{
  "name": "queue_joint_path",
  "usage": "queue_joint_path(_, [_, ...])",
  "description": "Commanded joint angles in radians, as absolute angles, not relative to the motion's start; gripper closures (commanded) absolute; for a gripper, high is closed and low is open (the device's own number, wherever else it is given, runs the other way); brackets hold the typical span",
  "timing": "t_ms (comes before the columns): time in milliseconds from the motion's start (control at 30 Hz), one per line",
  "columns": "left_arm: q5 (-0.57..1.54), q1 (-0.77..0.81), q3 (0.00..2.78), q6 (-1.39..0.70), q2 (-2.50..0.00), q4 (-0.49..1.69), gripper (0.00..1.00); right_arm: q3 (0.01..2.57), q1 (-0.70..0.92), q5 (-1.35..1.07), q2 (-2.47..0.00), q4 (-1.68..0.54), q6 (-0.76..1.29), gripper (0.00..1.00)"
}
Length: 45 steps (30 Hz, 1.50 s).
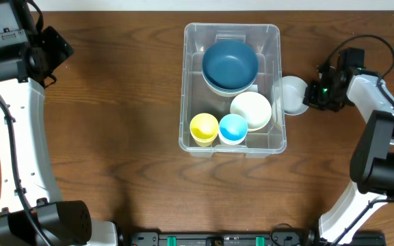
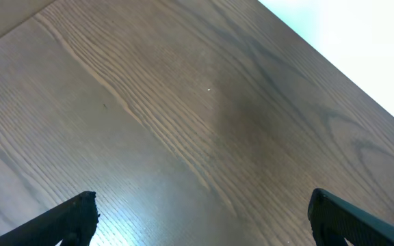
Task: Pack container
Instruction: 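Grasp the white bowl's rim with the right gripper, then carry the white bowl over the container and lower it onto the bowl stack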
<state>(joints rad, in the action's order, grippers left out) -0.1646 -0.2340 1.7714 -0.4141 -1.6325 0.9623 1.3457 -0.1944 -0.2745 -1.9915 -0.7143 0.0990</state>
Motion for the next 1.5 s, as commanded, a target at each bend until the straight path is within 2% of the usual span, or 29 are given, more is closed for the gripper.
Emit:
queue_joint_path(0, [-0.177, -0.237, 1.776, -0.400, -1.627, 0.965, 0.02, 1.346, -0.207, -0.217, -1.863, -0.745, 0.113, 0.99])
queue_joint_path(367, [-0.177, -0.237, 1.776, -0.400, -1.627, 0.964, 0.02, 1.346, -0.150, -0.198, -1.382, -0.880, 0.162, 0.99])
queue_joint_path(633, [-0.177, -0.237, 1.776, -0.400, -1.627, 0.965, 0.02, 1.346, 0.024, -0.121, -1.153, -0.882, 0.215, 0.99])
queue_joint_path(1000, [-0.177, -0.237, 1.776, -0.400, -1.627, 0.965, 0.02, 1.346, 0.228, -0.048, -1.350, -0.936, 0.239, 0.99])
queue_joint_path(1267, [-0.177, -0.237, 1.776, -0.400, -1.627, 0.964, 0.02, 1.346, 0.244, -0.048, -1.526, -0.953, 0.247, 0.99])
queue_joint_path(1467, [-0.177, -0.237, 1.776, -0.400, -1.627, 0.965, 0.02, 1.346, 0.244, -0.048, -1.556, -0.948, 0.246, 0.99])
